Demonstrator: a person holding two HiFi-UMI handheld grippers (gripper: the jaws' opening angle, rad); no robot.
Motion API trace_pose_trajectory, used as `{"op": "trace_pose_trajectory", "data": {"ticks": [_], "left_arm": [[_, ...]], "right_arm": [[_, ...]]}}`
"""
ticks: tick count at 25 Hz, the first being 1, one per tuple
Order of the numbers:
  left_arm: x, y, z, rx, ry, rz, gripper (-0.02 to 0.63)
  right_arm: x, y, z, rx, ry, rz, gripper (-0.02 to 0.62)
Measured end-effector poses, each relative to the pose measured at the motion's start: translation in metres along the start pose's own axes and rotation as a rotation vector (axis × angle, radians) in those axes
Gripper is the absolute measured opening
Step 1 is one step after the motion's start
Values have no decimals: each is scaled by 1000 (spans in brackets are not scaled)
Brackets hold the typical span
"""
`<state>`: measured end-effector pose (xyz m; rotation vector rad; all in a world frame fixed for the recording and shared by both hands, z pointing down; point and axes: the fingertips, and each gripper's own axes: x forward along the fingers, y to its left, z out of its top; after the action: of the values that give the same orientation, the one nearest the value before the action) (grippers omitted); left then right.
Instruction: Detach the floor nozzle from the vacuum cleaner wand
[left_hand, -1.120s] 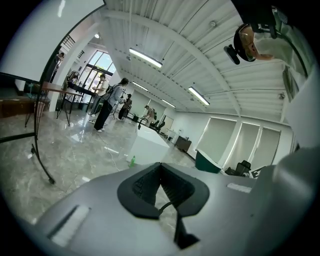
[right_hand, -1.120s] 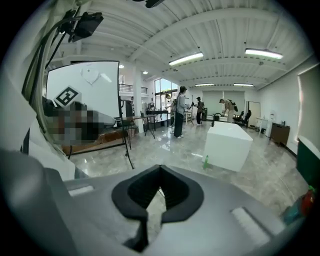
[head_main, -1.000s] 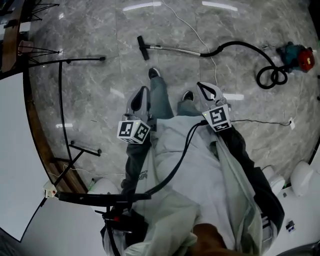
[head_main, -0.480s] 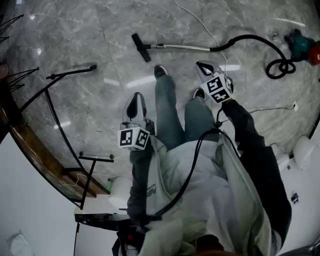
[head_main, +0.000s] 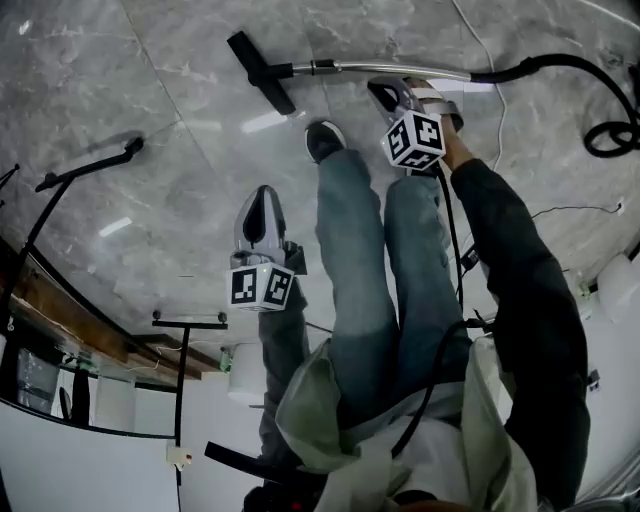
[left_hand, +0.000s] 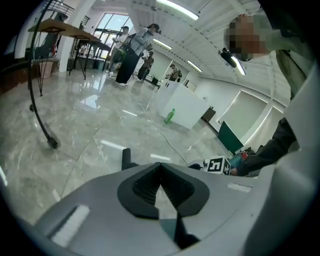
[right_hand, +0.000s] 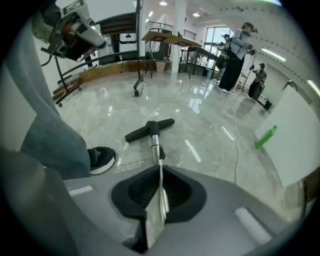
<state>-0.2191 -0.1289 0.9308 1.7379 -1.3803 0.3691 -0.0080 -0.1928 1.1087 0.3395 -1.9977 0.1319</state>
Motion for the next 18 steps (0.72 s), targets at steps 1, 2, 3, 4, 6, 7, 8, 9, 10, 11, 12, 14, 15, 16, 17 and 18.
{"op": "trace_pose_trajectory", "data": {"ticks": [1,2,3,4,6,7,8,9,10,11,12,14,15,16,17,18], "left_arm": [[6,4,-20,-14,22,3,5],[10,8,-38,-29,39,6,5],[13,12,-54,-44,53,10,5],[16,17,-66,-57,64,15,5],[20,28,-82,-76,77,24,5],[23,34,-85,-81,78,28,5],[25,40,-86,-85,74,33,5],[27,47,-85,-88,67,38,5],[28,53,-82,-90,57,43,5],[29,59,-79,-93,48,48,5],[30,65,-76,-97,39,52,5],[33,72,-70,-106,20,53,5],[34,73,-67,-109,13,50,5],[35,73,-66,-111,8,44,5],[37,71,-65,-113,6,34,5],[38,69,-65,-118,7,24,5]], "right_arm": [[19,10,-7,0,3,11,38],[37,18,-13,16,3,23,86],[52,23,-17,39,-4,27,92],[64,25,-18,60,-20,21,146],[85,23,-22,57,-41,-5,194],[96,22,-26,27,-33,-15,195],[106,21,-31,-12,-16,-20,195],[117,20,-35,-53,5,-24,195],[128,18,-40,-96,28,-30,197],[138,17,-44,-142,55,-41,197],[148,16,-48,-192,89,-54,198],[167,14,-56,-267,157,-62,196],[174,14,-58,-265,178,-46,195],[178,15,-59,-237,192,-19,184],[180,15,-60,-197,200,12,169],[181,16,-60,-163,207,39,141]]}}
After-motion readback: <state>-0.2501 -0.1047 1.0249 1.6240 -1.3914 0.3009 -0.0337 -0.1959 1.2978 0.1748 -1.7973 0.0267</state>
